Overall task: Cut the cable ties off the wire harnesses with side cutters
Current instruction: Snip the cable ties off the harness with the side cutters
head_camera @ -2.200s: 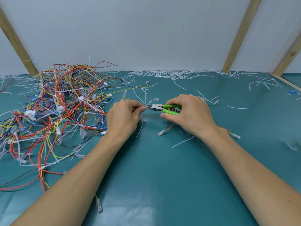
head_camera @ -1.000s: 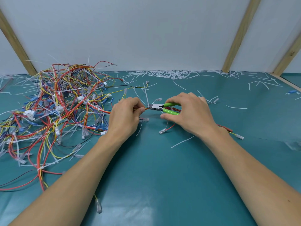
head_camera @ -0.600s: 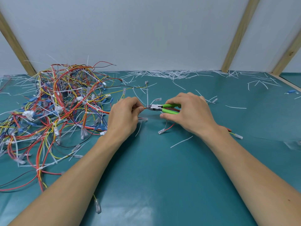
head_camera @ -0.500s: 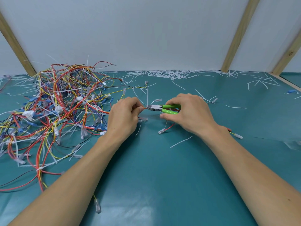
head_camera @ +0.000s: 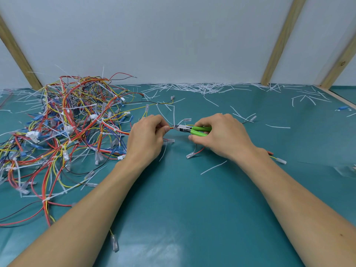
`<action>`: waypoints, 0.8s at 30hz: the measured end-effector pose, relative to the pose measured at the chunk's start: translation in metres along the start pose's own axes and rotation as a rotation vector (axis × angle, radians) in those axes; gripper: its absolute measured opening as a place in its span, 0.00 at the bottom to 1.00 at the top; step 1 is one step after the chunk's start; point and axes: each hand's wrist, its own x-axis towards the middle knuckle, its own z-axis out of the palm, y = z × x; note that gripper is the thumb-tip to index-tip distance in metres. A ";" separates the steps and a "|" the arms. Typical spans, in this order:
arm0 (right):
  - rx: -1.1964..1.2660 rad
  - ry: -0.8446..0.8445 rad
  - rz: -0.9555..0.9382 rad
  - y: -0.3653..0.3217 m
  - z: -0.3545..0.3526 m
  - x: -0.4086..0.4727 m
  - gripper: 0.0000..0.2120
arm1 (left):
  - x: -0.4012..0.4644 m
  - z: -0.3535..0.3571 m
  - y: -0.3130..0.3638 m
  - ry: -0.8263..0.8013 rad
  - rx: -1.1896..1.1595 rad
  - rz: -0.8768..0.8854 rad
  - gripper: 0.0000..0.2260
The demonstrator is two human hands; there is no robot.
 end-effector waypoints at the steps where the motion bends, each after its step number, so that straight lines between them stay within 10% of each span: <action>1: 0.002 -0.004 0.001 0.000 0.000 0.000 0.12 | 0.000 0.000 0.000 -0.001 -0.001 -0.001 0.03; 24: 0.011 0.030 0.023 -0.001 0.001 0.000 0.12 | 0.001 0.001 -0.001 0.029 -0.040 -0.023 0.03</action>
